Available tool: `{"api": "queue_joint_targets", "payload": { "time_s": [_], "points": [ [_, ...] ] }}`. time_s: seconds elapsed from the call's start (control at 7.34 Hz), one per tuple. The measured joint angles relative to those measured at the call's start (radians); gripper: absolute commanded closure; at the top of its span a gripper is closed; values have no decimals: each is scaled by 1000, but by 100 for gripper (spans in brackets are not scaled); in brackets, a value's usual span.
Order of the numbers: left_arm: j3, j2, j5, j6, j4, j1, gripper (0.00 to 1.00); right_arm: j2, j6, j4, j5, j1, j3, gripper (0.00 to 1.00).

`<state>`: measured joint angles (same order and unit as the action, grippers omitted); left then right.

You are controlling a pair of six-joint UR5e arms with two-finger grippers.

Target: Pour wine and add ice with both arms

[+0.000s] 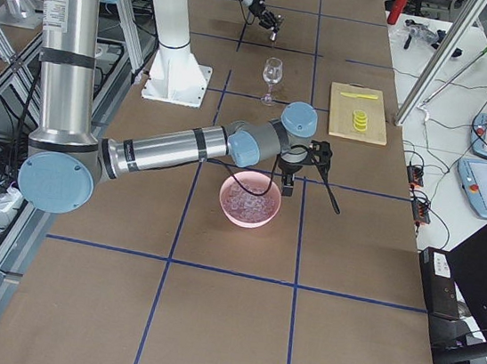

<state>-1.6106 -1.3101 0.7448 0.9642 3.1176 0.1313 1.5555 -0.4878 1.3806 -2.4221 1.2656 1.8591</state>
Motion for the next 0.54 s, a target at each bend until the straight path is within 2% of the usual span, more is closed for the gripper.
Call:
{"api": "queue_joint_targets", "payload": {
  "time_s": [0.14,0.27,0.41,0.54],
  "points": [
    [0,0,1,1,2,0,70,0,0,0,0,0,0,0],
    [0,0,2,2,6,-1,58,0,0,0,0,0,0,0],
    [0,0,3,2,8,-2,48,0,0,0,0,0,0,0],
    [0,0,4,2,9,-2,46,0,0,0,0,0,0,0]
  ]
}}
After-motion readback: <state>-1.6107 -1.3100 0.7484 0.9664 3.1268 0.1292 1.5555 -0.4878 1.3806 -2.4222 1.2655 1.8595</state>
